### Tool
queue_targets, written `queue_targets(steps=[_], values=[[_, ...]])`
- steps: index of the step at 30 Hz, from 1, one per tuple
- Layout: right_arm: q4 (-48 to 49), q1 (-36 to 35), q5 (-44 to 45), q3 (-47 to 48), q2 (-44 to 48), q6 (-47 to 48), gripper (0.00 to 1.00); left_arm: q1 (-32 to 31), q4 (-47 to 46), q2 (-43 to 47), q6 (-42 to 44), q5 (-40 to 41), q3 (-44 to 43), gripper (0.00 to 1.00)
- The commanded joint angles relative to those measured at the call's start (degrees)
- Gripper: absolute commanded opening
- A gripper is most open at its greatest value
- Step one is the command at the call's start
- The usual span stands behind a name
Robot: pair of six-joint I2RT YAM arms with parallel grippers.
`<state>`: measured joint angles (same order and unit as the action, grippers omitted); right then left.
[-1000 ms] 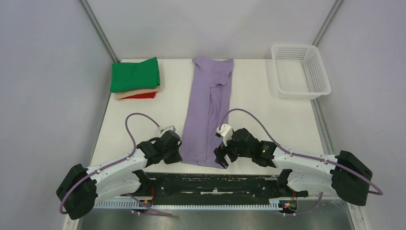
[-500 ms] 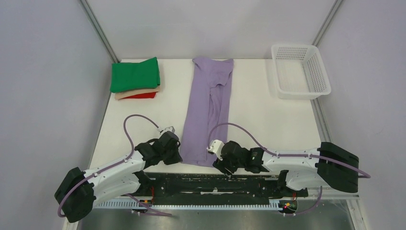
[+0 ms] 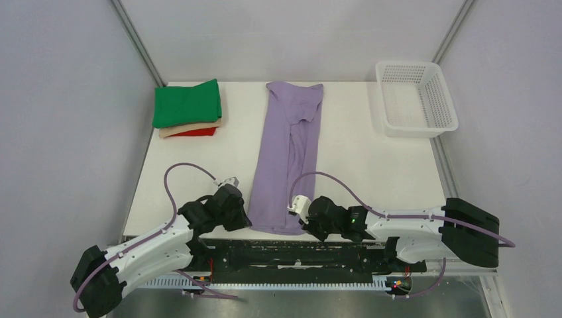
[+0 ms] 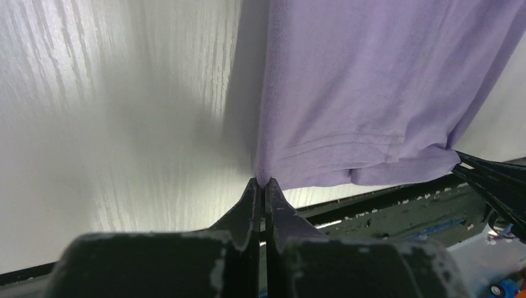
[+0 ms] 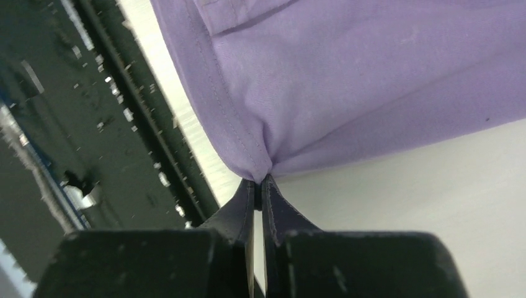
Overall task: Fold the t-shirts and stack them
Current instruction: Grab the bottom of the folded rectangular tshirt with both arms, then fold the folded rectangular tshirt in 1/3 of the way
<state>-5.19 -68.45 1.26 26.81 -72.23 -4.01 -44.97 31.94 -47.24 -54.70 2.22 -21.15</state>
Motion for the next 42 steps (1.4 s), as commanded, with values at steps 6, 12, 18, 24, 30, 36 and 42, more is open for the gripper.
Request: queue_targets(steps=[6, 12, 18, 24, 30, 36, 42], values=[[0.38, -1.87, -8.18, -4.01, 8.21, -1.38, 0.0, -0.47, 4.86, 9.05, -3.25, -8.65, 0.21, 0.02], [2.76, 0.03, 2.36, -2.39, 10.05, -3.18, 0.0, -0.25, -6.01, 6.32, 0.02, -4.53, -3.84, 0.02], [9.26, 6.84, 5.88, -0.8, 10.25, -3.09, 0.0, 1.8, -15.36, -4.39, 3.56, 1.84, -9.24, 0.02], [14.43, 15.67, 7.74, 2.94, 6.24, -2.67, 0.0, 8.31, -20.41, -16.8, 7.21, 1.62, -17.06, 0.02], [14.79, 21.23, 7.52, 10.54, -2.0, 0.18, 0.0, 13.12, -21.08, -28.83, 11.74, 1.43, -26.76, 0.02], [15.5, 27.06, 6.99, 16.69, -8.0, 3.0, 0.0, 18.66, -22.4, -38.14, 14.24, -0.28, -34.99, 0.02], [14.7, 32.47, 5.74, 22.8, -14.71, 3.49, 0.0, 20.95, -23.87, -46.05, 17.64, -1.95, -42.25, 0.02]])
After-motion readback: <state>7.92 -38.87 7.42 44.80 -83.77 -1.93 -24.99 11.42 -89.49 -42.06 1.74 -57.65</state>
